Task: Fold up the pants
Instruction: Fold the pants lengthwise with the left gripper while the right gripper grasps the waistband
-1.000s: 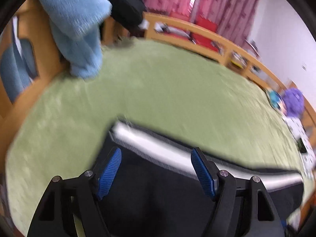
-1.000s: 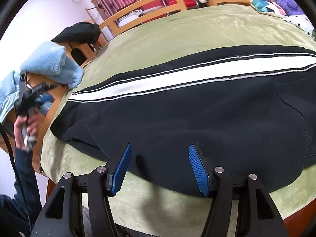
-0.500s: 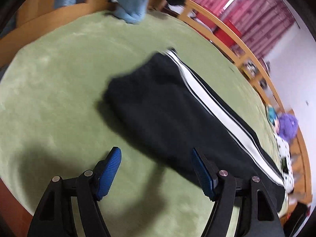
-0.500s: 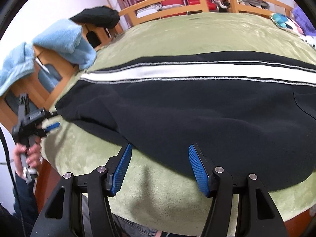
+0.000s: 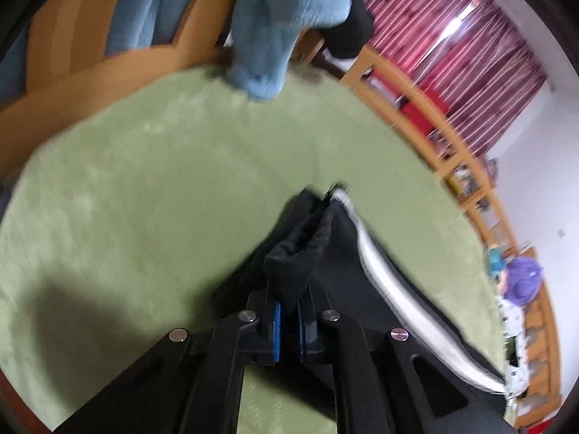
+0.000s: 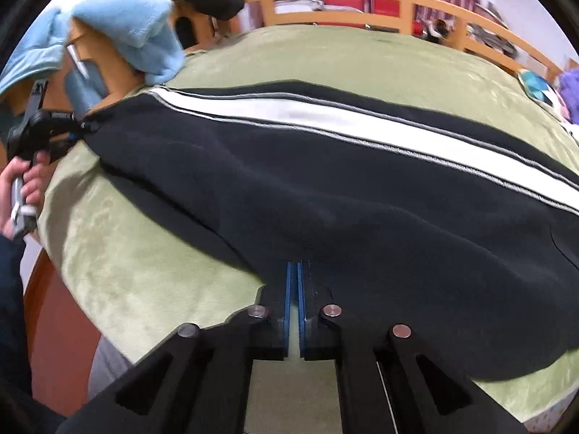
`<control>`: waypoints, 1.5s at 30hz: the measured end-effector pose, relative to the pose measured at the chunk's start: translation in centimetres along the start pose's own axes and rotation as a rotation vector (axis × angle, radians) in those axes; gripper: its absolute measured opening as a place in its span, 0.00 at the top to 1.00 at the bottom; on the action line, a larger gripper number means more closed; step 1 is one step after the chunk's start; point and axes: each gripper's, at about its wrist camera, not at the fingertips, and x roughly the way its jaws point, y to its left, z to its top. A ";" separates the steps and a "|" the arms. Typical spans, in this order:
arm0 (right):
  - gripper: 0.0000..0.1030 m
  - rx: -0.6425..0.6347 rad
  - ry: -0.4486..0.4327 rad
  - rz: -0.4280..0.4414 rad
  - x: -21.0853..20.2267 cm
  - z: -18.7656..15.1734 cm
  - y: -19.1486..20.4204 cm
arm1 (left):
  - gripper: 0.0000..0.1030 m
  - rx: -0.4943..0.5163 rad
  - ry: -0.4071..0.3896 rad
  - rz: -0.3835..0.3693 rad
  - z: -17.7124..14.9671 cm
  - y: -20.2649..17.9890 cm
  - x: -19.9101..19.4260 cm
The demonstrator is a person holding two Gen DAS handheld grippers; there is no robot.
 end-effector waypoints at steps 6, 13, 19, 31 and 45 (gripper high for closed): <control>0.90 -0.044 0.019 0.062 -0.4 -0.7 1.5 | 0.83 0.012 0.123 0.191 -0.8 0.8 3.0; 0.51 0.124 -0.046 -0.005 -4.2 -2.0 -5.0 | 0.43 0.074 0.109 0.272 -3.1 -1.3 1.4; 0.28 0.446 -0.188 -0.305 -10.3 -5.3 -17.3 | 0.38 0.113 0.124 0.180 -6.6 -4.9 1.1; 0.18 1.007 -0.261 -0.315 -10.8 -12.9 -38.9 | 0.38 0.207 0.194 0.223 -13.7 -8.9 2.4; 0.83 0.984 -0.529 -0.107 -11.6 -7.7 -44.8 | 0.38 0.165 0.176 0.215 -12.9 -10.1 0.5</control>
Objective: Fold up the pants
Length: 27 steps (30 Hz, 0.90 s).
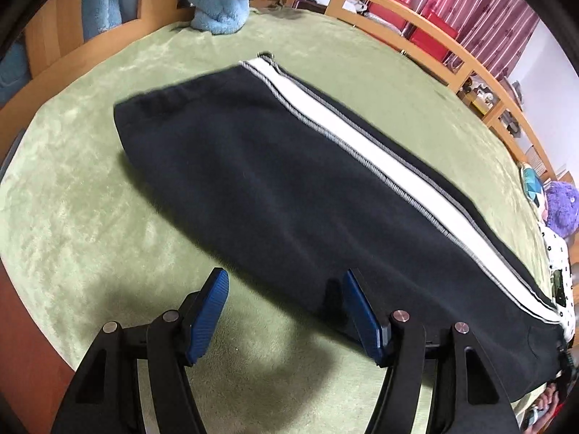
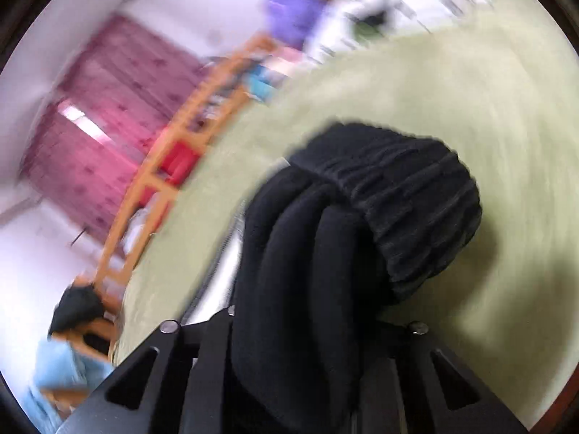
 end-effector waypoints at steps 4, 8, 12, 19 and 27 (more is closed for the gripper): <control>0.74 -0.241 -0.033 -0.006 -2.0 3.2 3.4 | 0.38 0.033 -0.070 -0.010 -0.2 0.0 -2.0; 0.64 -0.280 0.177 -0.154 1.6 2.7 1.8 | 0.38 0.049 -0.077 0.030 -0.4 0.8 -1.9; 0.54 -0.141 0.295 -0.252 2.6 -0.2 -3.3 | 0.38 -0.010 -0.083 0.023 -0.1 3.5 -2.0; 0.37 -0.131 0.180 -0.313 -3.7 -4.0 -2.9 | 0.38 -0.114 -0.092 -0.002 1.9 7.8 -0.5; 0.37 -0.307 0.194 -0.321 -6.2 -7.5 5.8 | 0.53 -0.241 -0.073 -0.105 6.1 11.8 4.4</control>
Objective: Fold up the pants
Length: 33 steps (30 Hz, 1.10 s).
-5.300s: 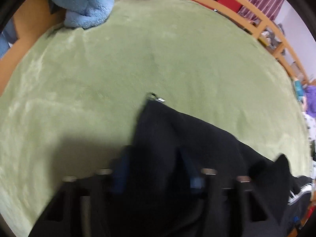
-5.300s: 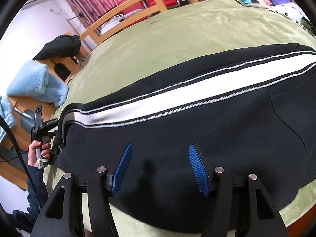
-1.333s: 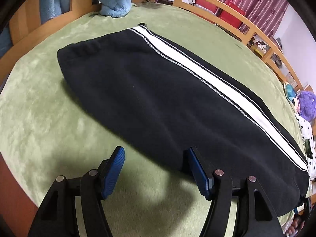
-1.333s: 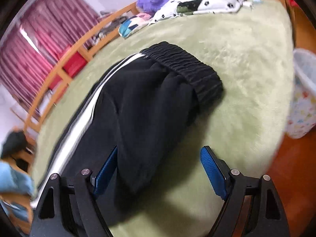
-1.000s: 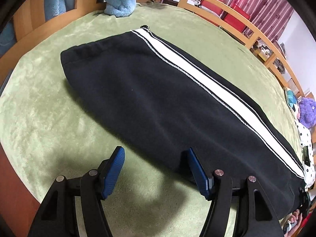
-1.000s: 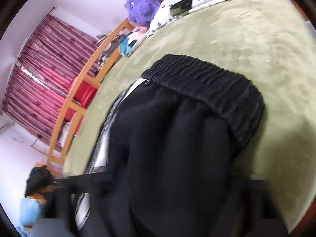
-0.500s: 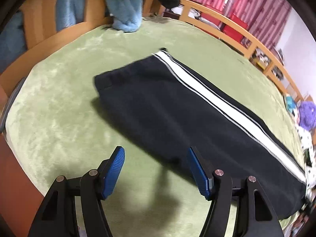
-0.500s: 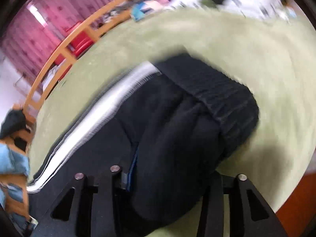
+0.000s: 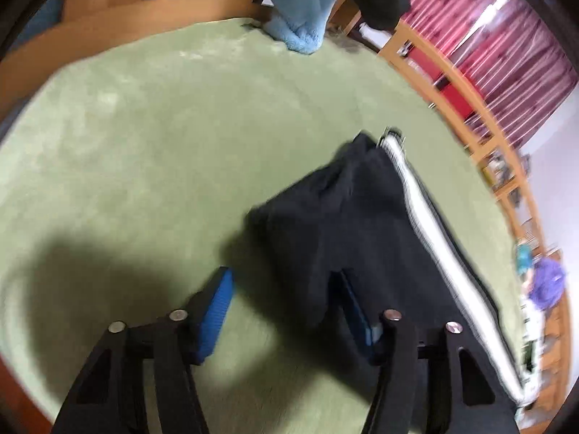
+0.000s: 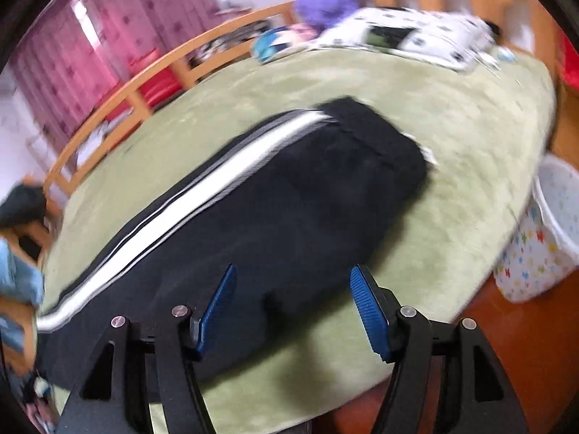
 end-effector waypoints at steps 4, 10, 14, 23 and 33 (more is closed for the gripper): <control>0.37 -0.102 -0.006 0.020 -0.7 0.5 5.8 | 0.58 -0.025 0.017 -0.053 2.1 0.1 2.2; 0.37 -0.204 0.030 0.118 0.7 -1.1 14.6 | 0.83 -0.081 -0.040 -0.223 2.8 0.9 0.1; 0.37 -0.262 0.055 0.140 1.8 -3.2 17.7 | 0.78 -0.047 -0.012 -0.152 2.1 1.0 0.7; 0.37 -0.308 0.168 0.182 5.6 -6.7 19.3 | 0.44 -0.153 0.004 -0.206 1.5 1.7 2.3; 0.34 -0.351 0.133 0.214 4.9 -7.5 20.4 | 0.80 -0.097 -0.055 -0.172 3.3 -1.0 0.1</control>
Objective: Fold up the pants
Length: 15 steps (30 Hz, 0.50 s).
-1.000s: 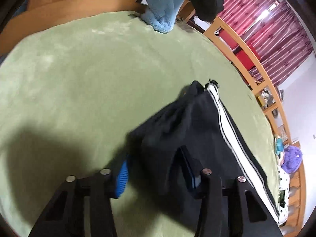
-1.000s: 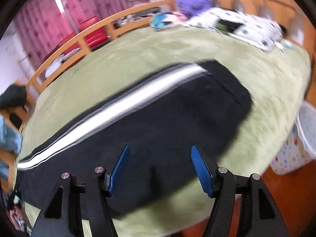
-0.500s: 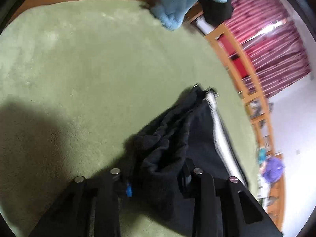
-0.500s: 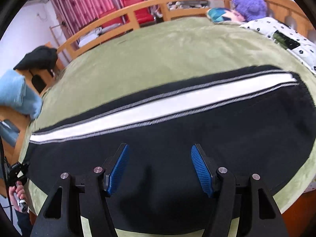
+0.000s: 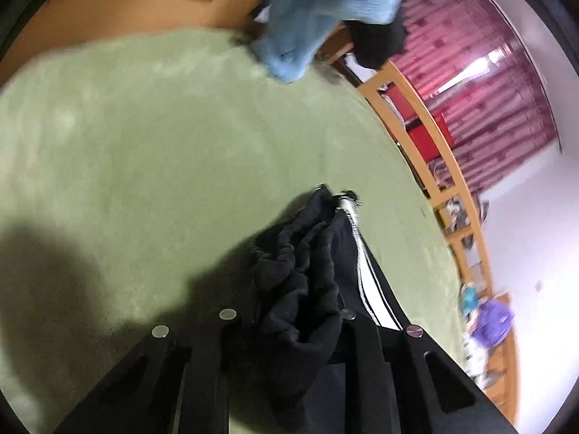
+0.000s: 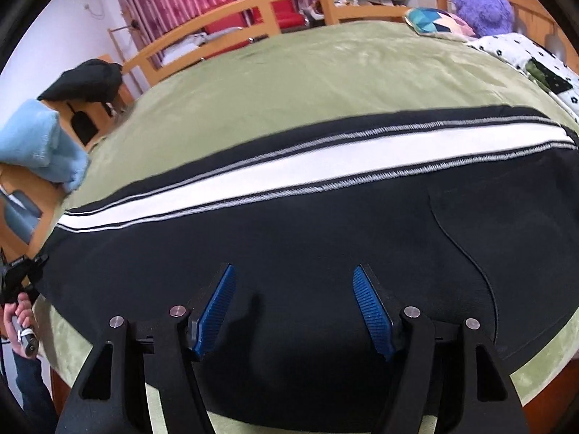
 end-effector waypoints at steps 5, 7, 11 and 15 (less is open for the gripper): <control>0.34 -0.023 -0.026 0.024 -0.8 -0.2 0.4 | 0.63 0.029 0.054 0.162 0.8 0.0 -0.3; 0.34 -0.034 -0.029 0.022 -1.0 -0.5 0.5 | 0.59 0.053 0.038 0.172 0.8 0.2 -1.2; 0.34 -0.040 -0.019 0.019 -0.8 -1.0 0.2 | 0.58 0.139 -0.013 0.166 1.8 -1.6 -2.7; 0.34 -0.035 0.000 0.026 0.1 -0.7 0.4 | 0.48 0.262 0.002 0.110 3.2 -5.6 -1.7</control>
